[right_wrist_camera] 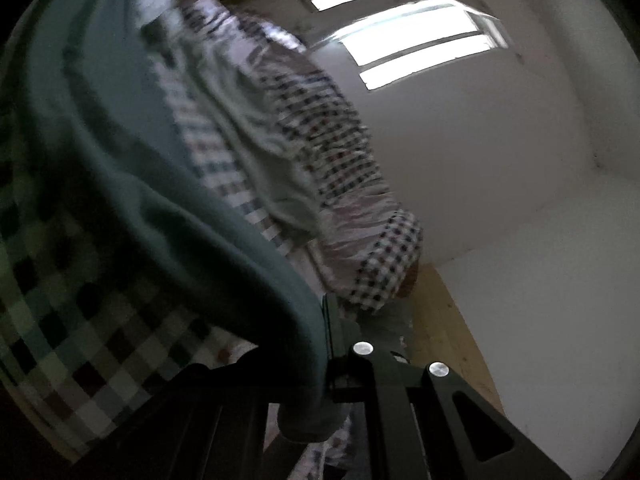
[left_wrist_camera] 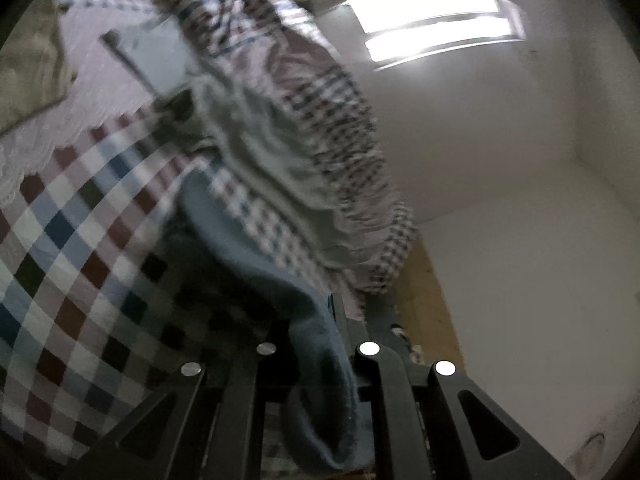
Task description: Fold clothes
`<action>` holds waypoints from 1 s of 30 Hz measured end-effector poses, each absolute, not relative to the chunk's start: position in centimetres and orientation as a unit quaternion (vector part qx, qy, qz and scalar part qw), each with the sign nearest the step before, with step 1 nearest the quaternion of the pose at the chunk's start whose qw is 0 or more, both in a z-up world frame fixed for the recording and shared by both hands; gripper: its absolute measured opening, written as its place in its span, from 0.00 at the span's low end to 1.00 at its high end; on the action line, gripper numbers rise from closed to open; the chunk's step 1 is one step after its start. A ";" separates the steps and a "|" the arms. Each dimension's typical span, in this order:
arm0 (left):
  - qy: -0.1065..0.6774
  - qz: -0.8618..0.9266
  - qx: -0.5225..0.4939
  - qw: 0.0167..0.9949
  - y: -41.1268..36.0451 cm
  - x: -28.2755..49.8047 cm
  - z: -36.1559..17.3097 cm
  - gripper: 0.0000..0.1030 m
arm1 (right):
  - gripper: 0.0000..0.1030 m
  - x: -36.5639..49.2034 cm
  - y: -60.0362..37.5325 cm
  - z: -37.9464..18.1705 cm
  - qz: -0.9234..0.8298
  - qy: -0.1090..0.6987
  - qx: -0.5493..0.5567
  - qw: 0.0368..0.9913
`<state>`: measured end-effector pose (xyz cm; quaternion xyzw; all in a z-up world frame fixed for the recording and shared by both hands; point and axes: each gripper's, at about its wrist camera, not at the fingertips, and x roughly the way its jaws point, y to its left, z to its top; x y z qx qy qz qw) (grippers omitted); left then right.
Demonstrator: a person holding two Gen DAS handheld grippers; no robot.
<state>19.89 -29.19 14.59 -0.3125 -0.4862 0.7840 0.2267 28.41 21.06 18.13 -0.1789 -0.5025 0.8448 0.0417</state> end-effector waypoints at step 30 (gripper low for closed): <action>-0.478 0.776 -0.390 0.132 -28.5 6.6 12.8 0.09 | 0.04 8.3 23.0 15.1 0.835 -0.362 -0.409 -0.068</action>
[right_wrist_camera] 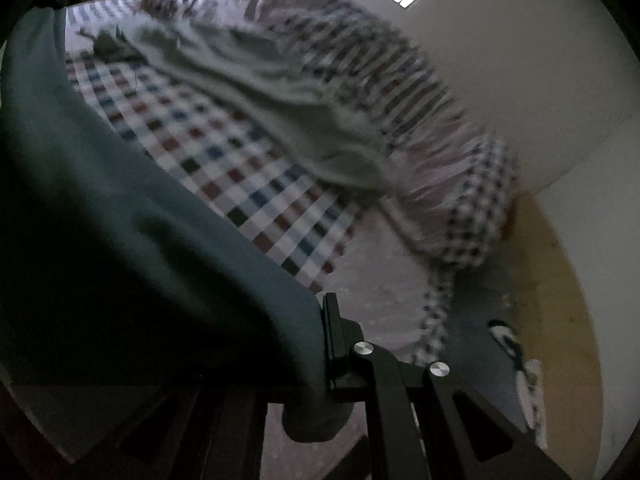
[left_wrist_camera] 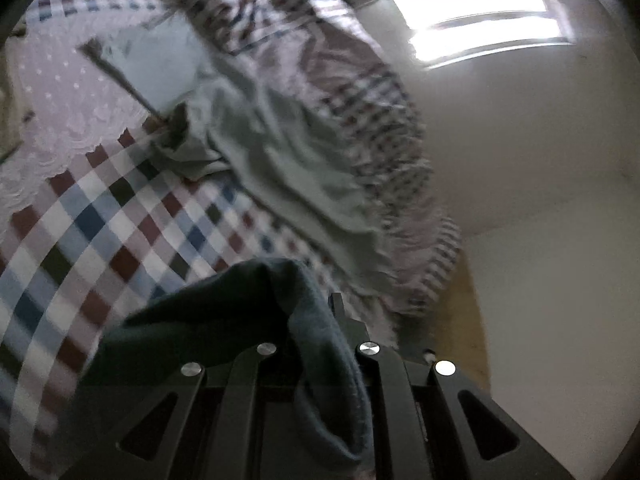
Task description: Fold clothes
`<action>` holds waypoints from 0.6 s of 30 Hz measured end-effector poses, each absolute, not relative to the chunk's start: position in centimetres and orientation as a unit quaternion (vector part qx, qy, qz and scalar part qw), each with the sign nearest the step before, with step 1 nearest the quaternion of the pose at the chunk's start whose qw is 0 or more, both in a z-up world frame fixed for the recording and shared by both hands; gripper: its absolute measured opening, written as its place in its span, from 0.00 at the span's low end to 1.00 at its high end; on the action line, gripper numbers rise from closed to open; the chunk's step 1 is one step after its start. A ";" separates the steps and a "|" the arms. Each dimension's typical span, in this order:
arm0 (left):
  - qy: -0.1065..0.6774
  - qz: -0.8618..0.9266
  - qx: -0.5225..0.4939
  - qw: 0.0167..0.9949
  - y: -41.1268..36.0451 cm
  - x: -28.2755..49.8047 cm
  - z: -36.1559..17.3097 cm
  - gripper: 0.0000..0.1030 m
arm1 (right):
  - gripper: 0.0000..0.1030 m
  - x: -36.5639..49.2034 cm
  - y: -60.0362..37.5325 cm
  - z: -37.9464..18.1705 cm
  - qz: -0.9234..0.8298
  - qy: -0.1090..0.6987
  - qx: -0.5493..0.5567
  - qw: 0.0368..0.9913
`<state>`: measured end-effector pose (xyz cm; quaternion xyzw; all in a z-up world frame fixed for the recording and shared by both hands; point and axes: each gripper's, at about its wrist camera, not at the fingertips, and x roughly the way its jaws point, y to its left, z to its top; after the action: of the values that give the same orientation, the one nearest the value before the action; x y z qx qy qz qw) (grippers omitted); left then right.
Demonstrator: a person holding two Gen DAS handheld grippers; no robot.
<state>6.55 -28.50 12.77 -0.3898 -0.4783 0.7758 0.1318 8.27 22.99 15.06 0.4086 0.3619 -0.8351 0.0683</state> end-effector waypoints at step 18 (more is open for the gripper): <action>-0.424 0.856 -0.295 0.001 -33.3 0.9 7.8 0.64 | 0.62 1.5 34.0 9.3 -0.894 0.081 0.433 -0.080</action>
<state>0.93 -33.29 7.76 -0.2954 -0.4236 0.8563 0.0010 1.54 34.00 9.32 0.4334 0.0808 -0.8941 -0.0795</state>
